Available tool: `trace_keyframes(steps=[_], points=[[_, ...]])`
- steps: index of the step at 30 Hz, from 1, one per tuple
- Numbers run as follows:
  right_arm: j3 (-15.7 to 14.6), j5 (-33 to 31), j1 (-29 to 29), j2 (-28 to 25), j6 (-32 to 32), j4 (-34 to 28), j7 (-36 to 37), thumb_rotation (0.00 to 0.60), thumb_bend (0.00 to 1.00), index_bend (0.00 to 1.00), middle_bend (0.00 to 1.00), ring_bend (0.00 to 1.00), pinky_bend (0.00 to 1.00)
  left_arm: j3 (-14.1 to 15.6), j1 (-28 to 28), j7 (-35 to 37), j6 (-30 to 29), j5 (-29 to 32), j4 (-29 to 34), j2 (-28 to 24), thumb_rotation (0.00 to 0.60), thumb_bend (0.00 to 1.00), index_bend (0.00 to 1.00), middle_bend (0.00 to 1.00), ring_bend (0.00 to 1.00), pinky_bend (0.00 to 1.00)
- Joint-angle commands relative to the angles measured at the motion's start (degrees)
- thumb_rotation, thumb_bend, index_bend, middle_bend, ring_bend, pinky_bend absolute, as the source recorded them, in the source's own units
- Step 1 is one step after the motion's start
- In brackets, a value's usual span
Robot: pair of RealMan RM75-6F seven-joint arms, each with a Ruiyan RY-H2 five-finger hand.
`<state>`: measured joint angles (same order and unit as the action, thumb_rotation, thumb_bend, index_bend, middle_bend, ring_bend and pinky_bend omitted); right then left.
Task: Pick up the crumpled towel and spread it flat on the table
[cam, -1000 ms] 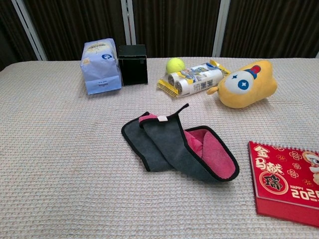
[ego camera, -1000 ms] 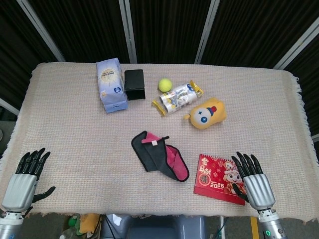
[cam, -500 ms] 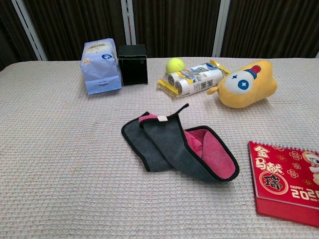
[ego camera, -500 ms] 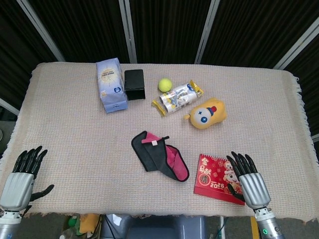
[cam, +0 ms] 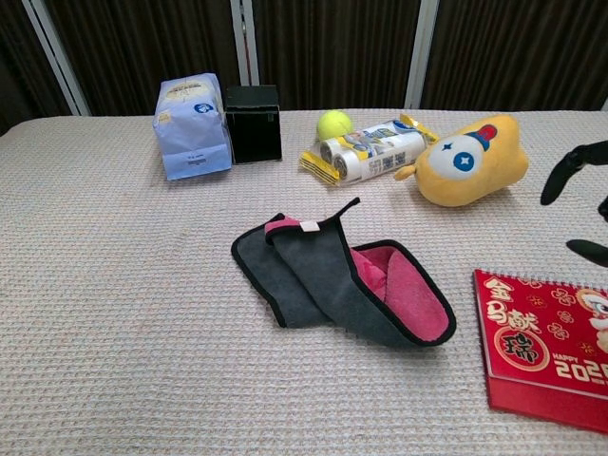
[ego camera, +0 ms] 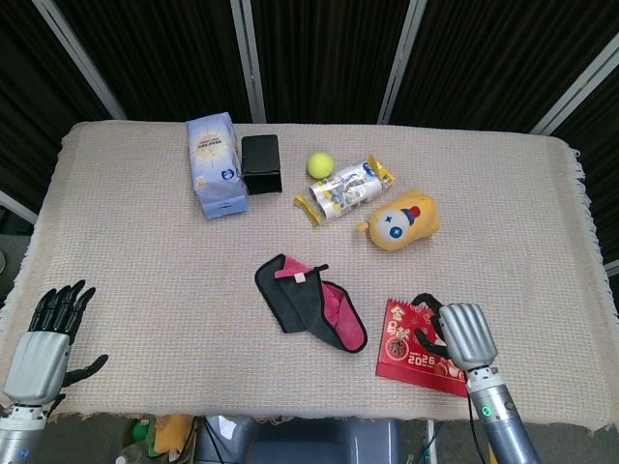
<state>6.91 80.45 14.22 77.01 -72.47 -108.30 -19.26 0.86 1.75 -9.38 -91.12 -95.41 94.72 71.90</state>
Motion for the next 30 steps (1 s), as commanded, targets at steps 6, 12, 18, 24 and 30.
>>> trace_keyframes(steps=[6, 12, 18, 24, 30], points=[[4.24, -14.31, 5.58, 8.99, 4.14, -3.57, -11.65, 0.6, 0.36, 0.4, 1.0, 1.0, 0.93, -0.02, 0.07, 0.39, 0.09, 0.08, -0.21, 0.05, 0.6, 0.0, 0.0, 0.0, 0.0, 0.0], [5.79, -21.25, 8.29, 13.55, 2.96, -2.8, -17.65, 0.6, 0.36, 0.4, 1.0, 1.0, 0.93, 0.04, 0.12, 0.69, 0.44, 0.39, -0.6, 0.24, 0.6, 0.0, 0.0, 0.0, 0.0, 0.0], [6.57, -23.67, 9.99, 15.56, 2.69, -2.16, -18.76, 0.6, 0.36, 0.4, 1.0, 1.0, 0.93, -0.02, 0.3, 0.78, 0.9, 0.75, -0.94, 0.4, 0.6, 0.0, 0.0, 0.0, 0.0, 0.0], [6.27, -26.58, 11.26, 16.88, 2.57, -1.19, -20.15, 0.6, 0.36, 0.38, 1.0, 1.0, 0.93, 0.02, 0.46, 0.74, 1.43, 1.08, -1.36, 0.66, 0.6, 0.0, 0.0, 0.0, 0.0, 0.0], [7.83, -32.18, 12.87, 18.25, 2.72, -0.91, -20.73, 0.6, 0.36, 0.29, 1.0, 1.0, 0.93, -0.1, 0.61, 0.87, 1.61, 1.3, -1.63, 0.74, 0.6, 0.0, 0.0, 0.0, 0.0, 0.0]])
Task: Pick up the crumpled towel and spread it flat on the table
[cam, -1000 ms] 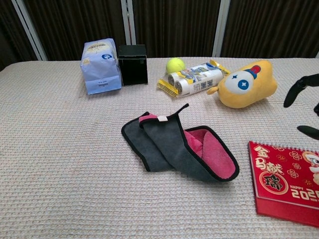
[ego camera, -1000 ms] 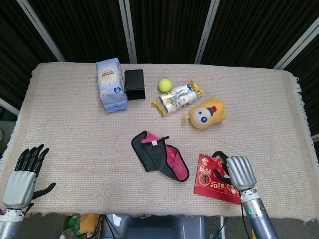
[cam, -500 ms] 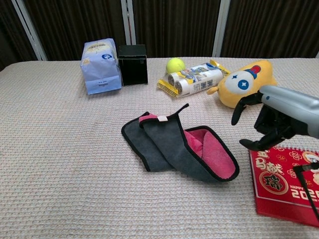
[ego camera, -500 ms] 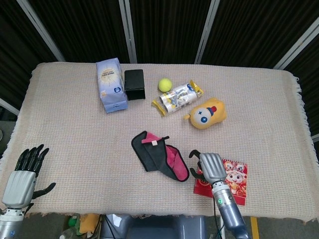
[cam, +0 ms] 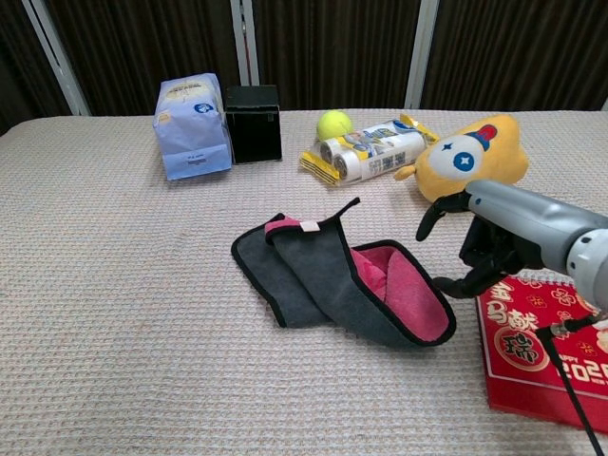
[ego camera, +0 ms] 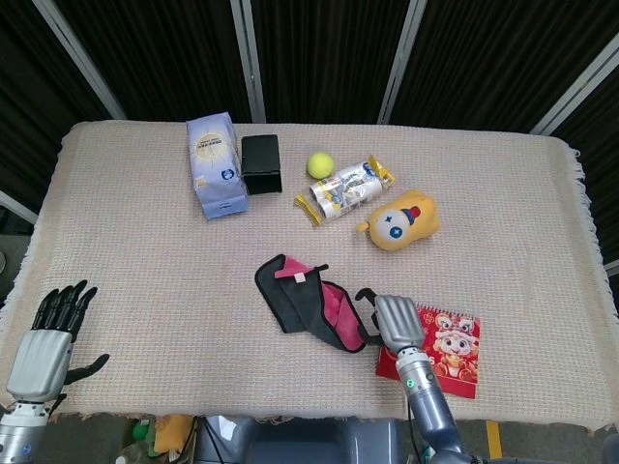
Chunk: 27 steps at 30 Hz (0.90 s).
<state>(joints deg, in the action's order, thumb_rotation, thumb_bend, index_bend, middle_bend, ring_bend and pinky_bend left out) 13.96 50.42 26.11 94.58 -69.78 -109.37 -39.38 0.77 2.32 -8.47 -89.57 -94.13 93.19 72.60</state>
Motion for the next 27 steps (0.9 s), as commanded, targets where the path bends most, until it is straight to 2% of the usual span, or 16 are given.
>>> trace_keyframes(steps=[1, 13, 27], points=[[0.85, -2.65, 1.26, 0.84, -0.19, 0.24, -1.0, 0.6, 0.36, 0.28, 1.0, 1.0, 0.93, 0.02, 0.06, -0.06, 0.15, 0.05, -0.18, 0.1, 0.6, 0.0, 0.0, 0.0, 0.0, 0.0], [1.08, -5.88, 3.53, 4.9, -3.23, 2.53, -2.36, 0.6, 0.36, 0.28, 1.0, 1.0, 0.93, 0.31, 0.27, 0.08, 0.63, 0.0, -0.69, 0.51, 0.6, 0.0, 0.0, 0.0, 0.0, 0.0], [2.19, -9.66, 5.6, 7.24, -4.27, 3.75, -2.41, 0.6, 0.36, 0.28, 1.0, 1.0, 0.93, 0.5, 0.51, 0.64, 0.91, -0.15, -1.22, 0.56, 0.6, 0.0, 0.0, 0.0, 0.0, 0.0]])
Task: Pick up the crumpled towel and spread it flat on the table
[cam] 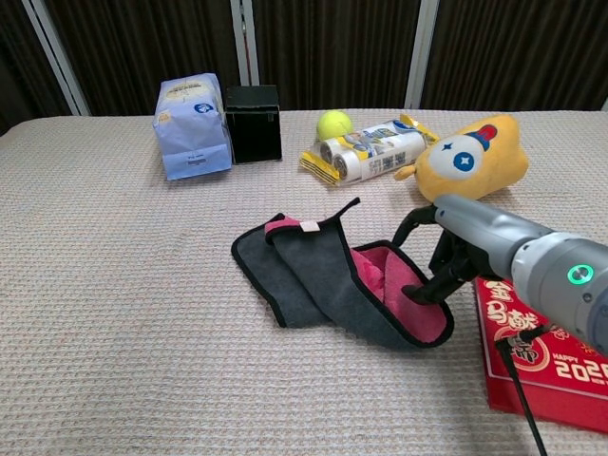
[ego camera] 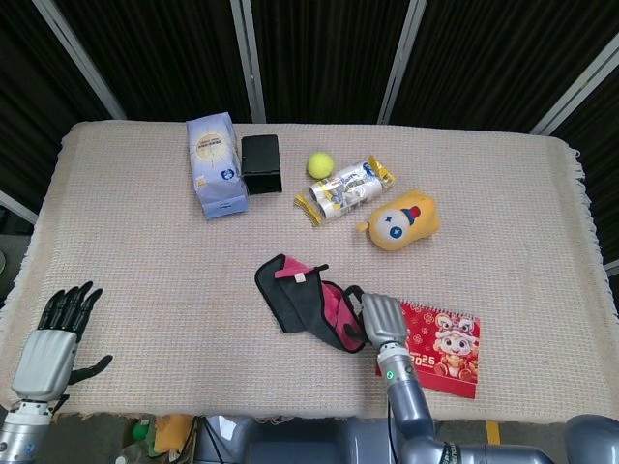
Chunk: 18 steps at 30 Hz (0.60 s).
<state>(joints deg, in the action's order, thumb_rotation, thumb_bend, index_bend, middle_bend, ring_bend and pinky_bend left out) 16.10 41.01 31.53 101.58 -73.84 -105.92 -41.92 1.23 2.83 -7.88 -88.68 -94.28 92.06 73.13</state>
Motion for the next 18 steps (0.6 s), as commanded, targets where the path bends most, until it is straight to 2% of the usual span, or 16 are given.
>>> trace_keyframes(steps=[1, 6, 14, 18], points=[[0.04, -0.44, 0.26, 0.36, -0.29, 0.45, 0.2, 0.6, 0.36, 0.28, 1.0, 1.0, 0.93, 0.05, 0.0, 0.12, 0.05, 0.04, -0.15, 0.04, 0.6, 0.0, 0.0, 0.0, 0.0, 0.0], [-0.28, -0.88, 0.64, 0.9, -0.35, 0.93, 0.64, 0.6, 0.36, 0.29, 1.0, 1.0, 0.93, 0.01, 0.12, 0.25, 0.07, -0.03, -0.3, 0.15, 0.6, 0.0, 0.0, 0.0, 0.0, 0.0], [-0.53, 0.52, 0.86, 1.9, -1.12, 2.19, 2.73, 0.6, 0.36, 0.49, 1.0, 1.0, 0.93, 0.04, 0.12, 0.64, -0.22, -0.22, -0.58, 0.27, 0.6, 0.0, 0.0, 0.0, 0.0, 0.0], [-0.96, 1.08, 0.73, 1.79, -1.33, 2.61, 3.79, 0.6, 0.38, 0.53, 1.0, 1.0, 0.93, 0.06, 0.19, 0.92, -0.16, -0.18, -0.7, 0.27, 0.6, 0.0, 0.0, 0.0, 0.0, 0.0]])
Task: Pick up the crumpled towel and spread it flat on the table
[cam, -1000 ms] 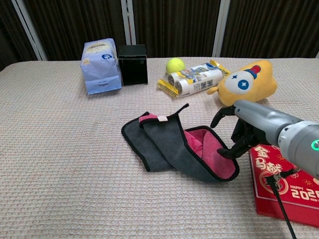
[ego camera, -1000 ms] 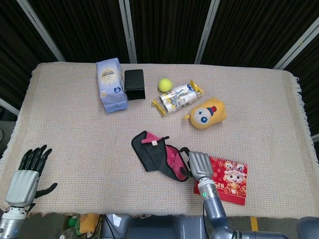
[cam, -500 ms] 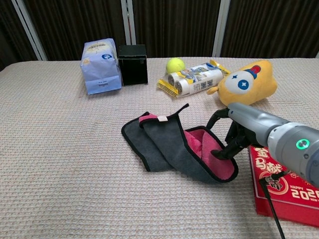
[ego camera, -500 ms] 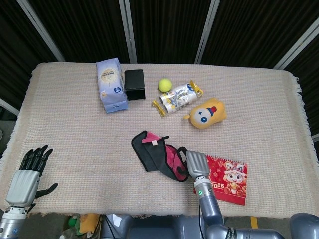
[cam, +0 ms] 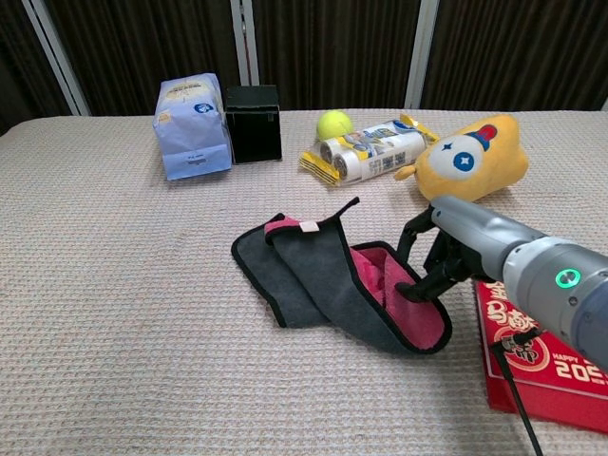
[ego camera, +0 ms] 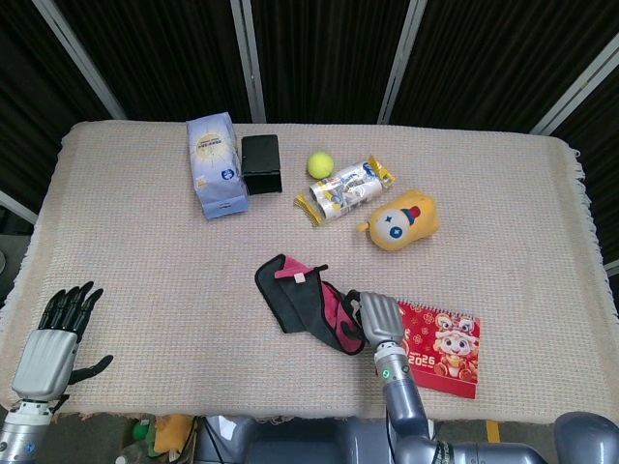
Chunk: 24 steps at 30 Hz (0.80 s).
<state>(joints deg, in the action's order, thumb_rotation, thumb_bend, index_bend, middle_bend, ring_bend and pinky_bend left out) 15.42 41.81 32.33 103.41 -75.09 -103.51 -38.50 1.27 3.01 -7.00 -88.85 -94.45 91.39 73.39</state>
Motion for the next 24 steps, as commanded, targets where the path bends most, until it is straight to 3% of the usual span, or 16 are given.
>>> trace_keyframes(steps=[1, 12, 24], points=[[-0.42, 0.43, -0.09, -0.06, -0.11, 0.25, 0.57, 0.6, 0.39, 0.54, 1.0, 1.0, 0.93, 0.03, 0.04, 0.08, -0.02, -0.08, -0.05, 0.03, 0.6, 0.0, 0.0, 0.0, 0.0, 0.0], [-1.94, 2.28, -0.27, -0.6, -0.48, -0.08, 1.67, 0.6, 0.56, 0.63, 1.0, 1.0, 0.93, 0.06, 0.03, 0.17, -0.4, -0.3, 0.03, -0.05, 0.6, 0.0, 0.0, 0.0, 0.0, 0.0], [-1.85, 6.11, -0.56, -3.15, -2.29, -2.63, 2.28, 0.6, 0.58, 0.65, 1.0, 1.0, 0.93, -0.04, 0.1, 0.58, -0.38, -0.07, 0.18, -0.27, 0.6, 0.0, 0.0, 0.0, 0.0, 0.0]])
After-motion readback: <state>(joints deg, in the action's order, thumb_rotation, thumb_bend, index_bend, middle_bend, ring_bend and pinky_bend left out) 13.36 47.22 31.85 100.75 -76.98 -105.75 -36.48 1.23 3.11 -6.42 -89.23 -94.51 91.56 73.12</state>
